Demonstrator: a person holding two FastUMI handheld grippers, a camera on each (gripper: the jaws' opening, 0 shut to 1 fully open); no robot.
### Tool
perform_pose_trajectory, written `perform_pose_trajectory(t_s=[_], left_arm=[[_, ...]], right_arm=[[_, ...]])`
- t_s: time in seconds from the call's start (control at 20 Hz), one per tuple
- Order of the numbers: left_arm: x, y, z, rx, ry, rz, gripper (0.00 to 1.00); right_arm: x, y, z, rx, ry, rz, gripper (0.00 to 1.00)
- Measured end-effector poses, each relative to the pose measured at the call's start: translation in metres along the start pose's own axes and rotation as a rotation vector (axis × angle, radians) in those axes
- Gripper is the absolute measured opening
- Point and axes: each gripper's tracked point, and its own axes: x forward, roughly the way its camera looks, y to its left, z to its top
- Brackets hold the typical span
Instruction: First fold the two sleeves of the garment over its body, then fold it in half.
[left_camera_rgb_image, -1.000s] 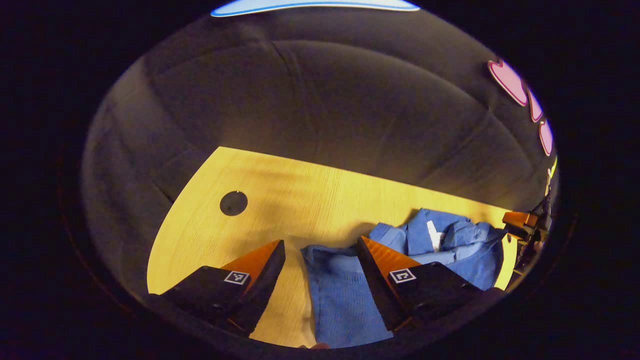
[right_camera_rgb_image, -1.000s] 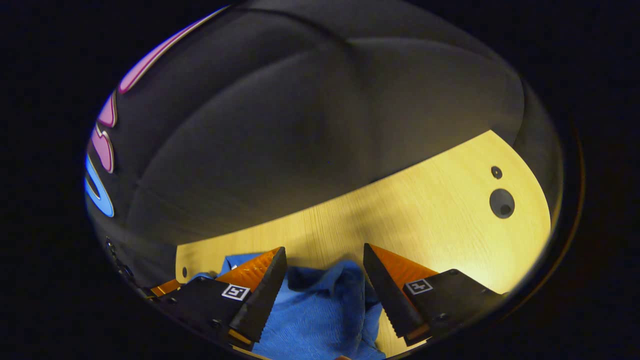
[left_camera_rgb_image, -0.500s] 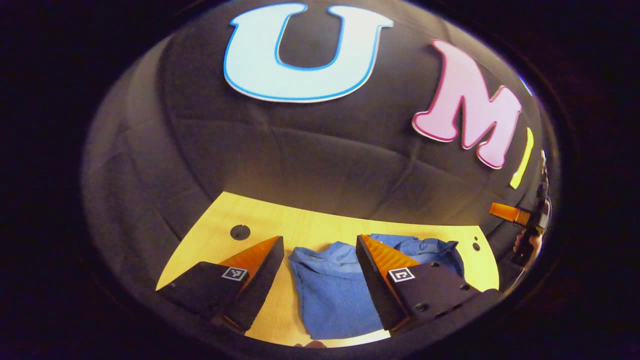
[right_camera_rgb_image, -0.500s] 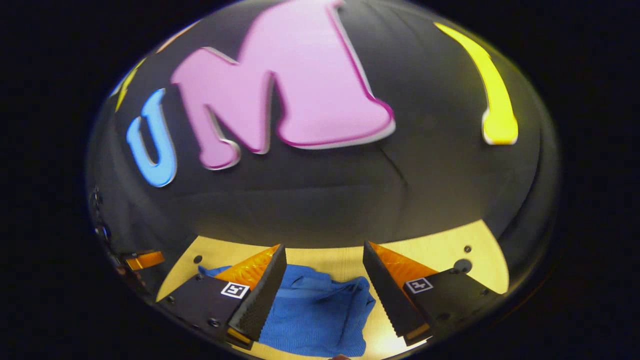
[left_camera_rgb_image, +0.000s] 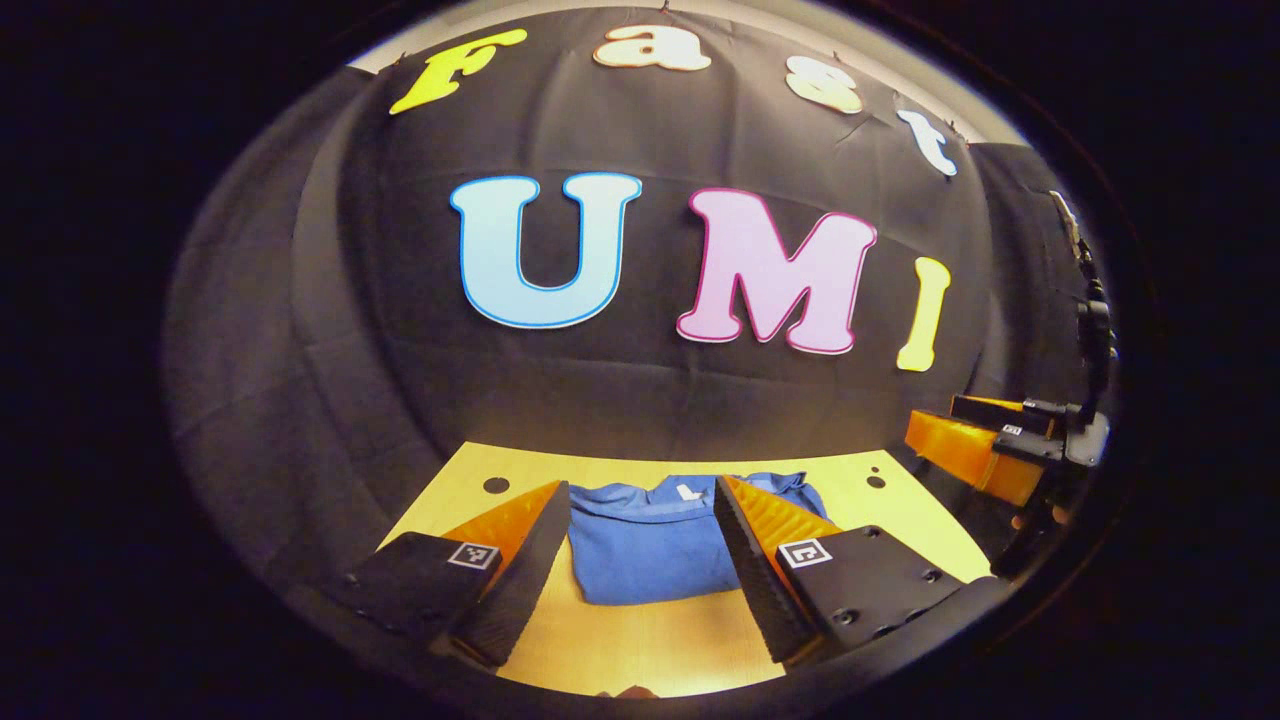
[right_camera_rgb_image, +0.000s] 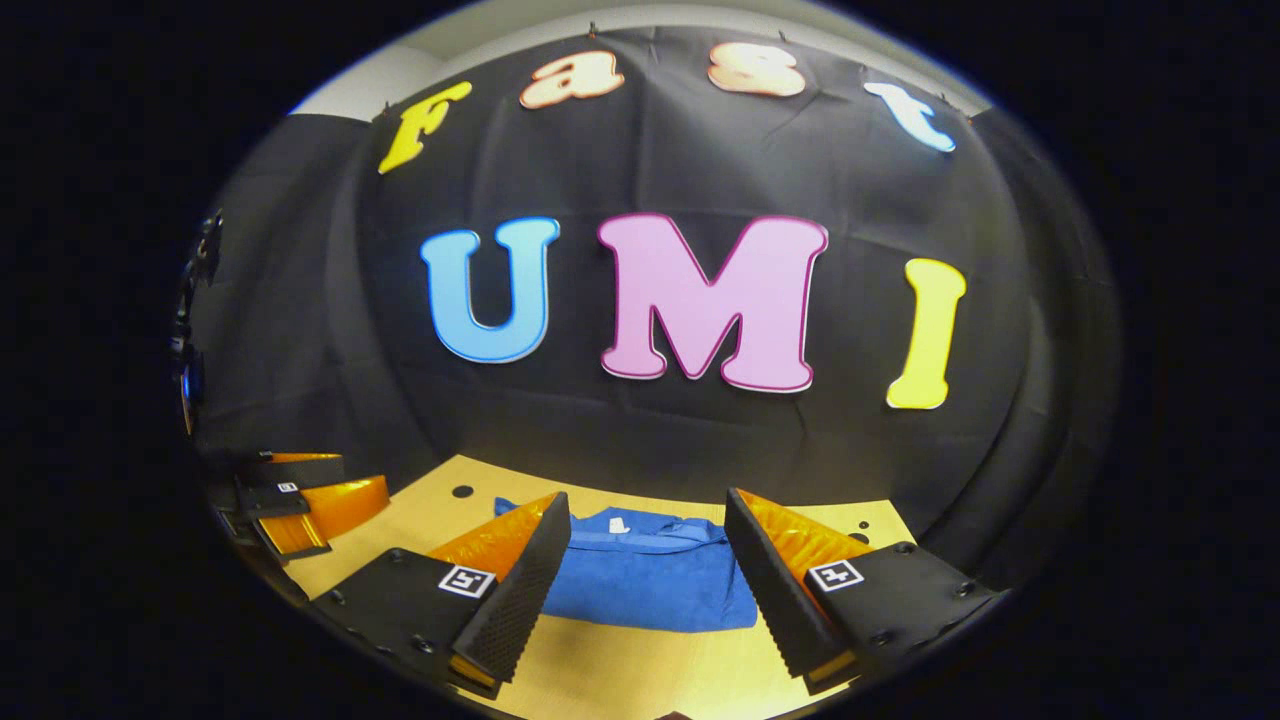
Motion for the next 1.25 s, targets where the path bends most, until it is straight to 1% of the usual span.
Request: perform_pose_trajectory(t_s=[0.05,0.1,0.2,0.35,0.4,0.45,0.55,0.6,0.65,0.75,0.9,1.05,1.1,1.25], left_arm=[[-0.020,0.000,0.003,0.018,-0.038,0.000,0.82],[-0.039,-0.002,0.002,0.040,-0.060,0.000,0.83],[-0.071,-0.013,0.001,0.064,-0.098,-0.025,0.83],[-0.103,-0.030,-0.008,0.072,-0.086,-0.082,0.82],[-0.110,-0.033,-0.013,0.074,-0.071,-0.089,0.83],[-0.112,-0.031,-0.014,0.077,-0.075,-0.086,0.82],[-0.116,-0.032,-0.019,0.070,-0.067,-0.073,0.82],[-0.119,-0.035,-0.023,0.065,-0.055,-0.075,0.83],[-0.122,-0.035,-0.024,0.064,-0.052,-0.073,0.82],[-0.126,-0.034,-0.018,0.070,-0.072,-0.069,0.82],[-0.129,-0.031,-0.015,0.074,-0.076,-0.050,0.82],[-0.132,-0.030,-0.004,0.064,-0.102,-0.050,0.82],[-0.132,-0.029,-0.001,0.067,-0.108,-0.048,0.83],[-0.135,-0.027,0.005,0.086,-0.127,-0.034,0.82]], right_arm=[[-0.021,0.010,-0.002,0.022,-0.015,0.003,0.97],[-0.042,0.016,-0.003,0.035,-0.025,0.002,0.97],[-0.078,0.017,-0.008,0.046,-0.024,-0.024,0.96],[-0.115,0.025,-0.007,0.051,-0.026,-0.031,0.97],[-0.123,0.026,-0.007,0.048,-0.026,-0.034,0.97],[-0.130,0.026,-0.009,0.046,-0.021,-0.034,0.96],[-0.140,0.030,-0.009,0.048,-0.013,-0.022,0.97],[-0.143,0.028,-0.008,0.053,-0.016,-0.028,0.97],[-0.144,0.022,-0.009,0.055,-0.017,-0.041,0.97],[-0.145,0.017,-0.010,0.056,-0.017,-0.059,0.97],[-0.148,0.016,-0.008,0.050,-0.032,-0.060,0.97],[-0.147,0.013,-0.006,0.028,-0.042,-0.067,0.97],[-0.147,0.014,-0.004,0.027,-0.054,-0.064,0.97],[-0.142,0.017,-0.002,0.012,-0.063,-0.062,0.97]])
